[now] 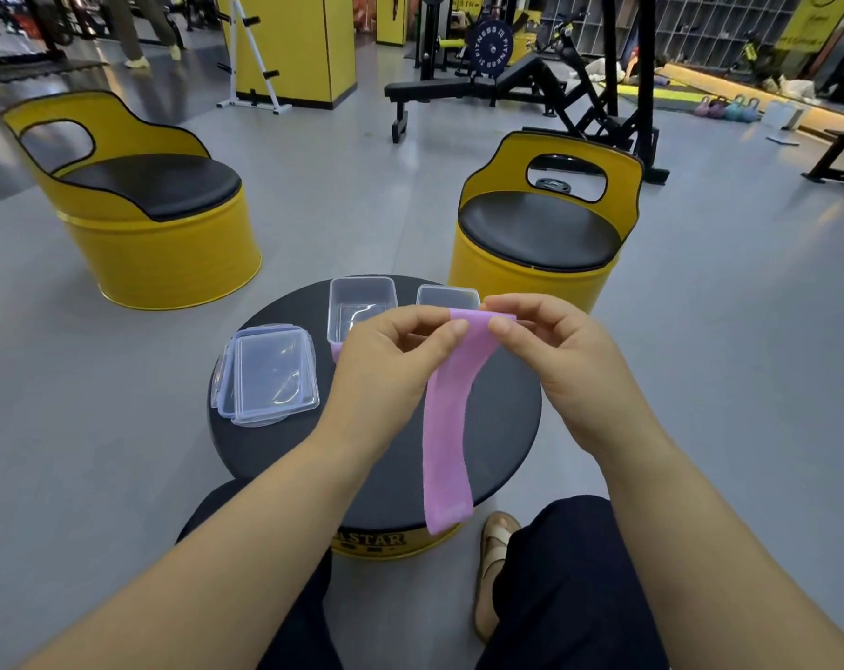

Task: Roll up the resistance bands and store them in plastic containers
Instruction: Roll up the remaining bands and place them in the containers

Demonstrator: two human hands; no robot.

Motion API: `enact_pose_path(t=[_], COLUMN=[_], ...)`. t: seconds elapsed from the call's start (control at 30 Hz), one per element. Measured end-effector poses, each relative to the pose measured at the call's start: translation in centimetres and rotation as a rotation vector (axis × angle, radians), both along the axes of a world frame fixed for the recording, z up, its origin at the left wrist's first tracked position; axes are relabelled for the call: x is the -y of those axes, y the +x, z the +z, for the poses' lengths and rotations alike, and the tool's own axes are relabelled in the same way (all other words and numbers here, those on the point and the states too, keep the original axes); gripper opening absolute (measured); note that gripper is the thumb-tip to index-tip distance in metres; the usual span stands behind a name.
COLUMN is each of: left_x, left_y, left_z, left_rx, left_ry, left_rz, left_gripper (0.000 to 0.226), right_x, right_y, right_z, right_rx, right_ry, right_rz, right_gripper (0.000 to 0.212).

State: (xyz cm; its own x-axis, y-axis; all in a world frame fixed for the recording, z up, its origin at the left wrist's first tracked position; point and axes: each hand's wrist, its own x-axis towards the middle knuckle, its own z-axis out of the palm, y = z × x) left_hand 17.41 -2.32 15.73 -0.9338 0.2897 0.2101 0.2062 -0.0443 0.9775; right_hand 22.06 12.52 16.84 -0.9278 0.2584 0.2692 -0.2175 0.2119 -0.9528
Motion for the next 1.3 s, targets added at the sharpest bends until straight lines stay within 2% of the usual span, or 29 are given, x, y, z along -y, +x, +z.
enact_pose_path(t=[0.23, 0.33, 0.4, 0.5, 0.6, 0.77, 1.0, 1.2, 1.3], left_x=[0.2, 0.3, 0.4, 0.4, 0.4, 0.6, 1.4, 1.7, 1.6], left_y=[-0.4, -0.6, -0.8, -1.1, -1.5, -1.6, -1.4, -1.2, -1.1], left_z=[0.2, 0.4, 0.6, 1.0, 0.9, 1.0, 1.4, 1.7, 1.8], left_rx=[-0.126, -0.180, -0.178, -0.188, -0.166, -0.146, -0.104, -0.052, -0.060], left_ry=[-0.074, -0.095, -0.079, -0.084, -0.064, -0.063, -0.030, -0.061, -0.100], left_rz=[0.066, 0.112, 0.063, -0.018, -0.053, -0.108, -0.217, -0.223, -0.199], left_gripper=[0.004, 0.012, 0.017, 0.011, 0.012, 0.011, 0.014, 0.021, 0.012], right_x=[-0.4, -0.5, -0.6, -0.6, -0.6, -0.9, -0.7, -0.4, -0.5], right_y=[-0.6, -0.9, -1.0, -1.1, -1.1, -0.8, -0.7, -0.5, -0.4], right_z=[0.9, 1.1, 1.2, 1.4, 1.5, 1.8, 1.4, 1.3, 1.1], right_rx=[-0.035, -0.037, -0.028, -0.010, 0.013, 0.029, 0.021, -0.030, -0.035], right_ry=[0.150, 0.178, 0.195, 0.227, 0.205, 0.198, -0.051, 0.096, 0.117], right_rz=[-0.021, -0.001, 0.017, 0.050, 0.077, 0.100, 0.165, 0.150, 0.135], right_gripper=[0.004, 0.005, 0.005, 0.006, 0.005, 0.016, 0.017, 0.012, 0.011])
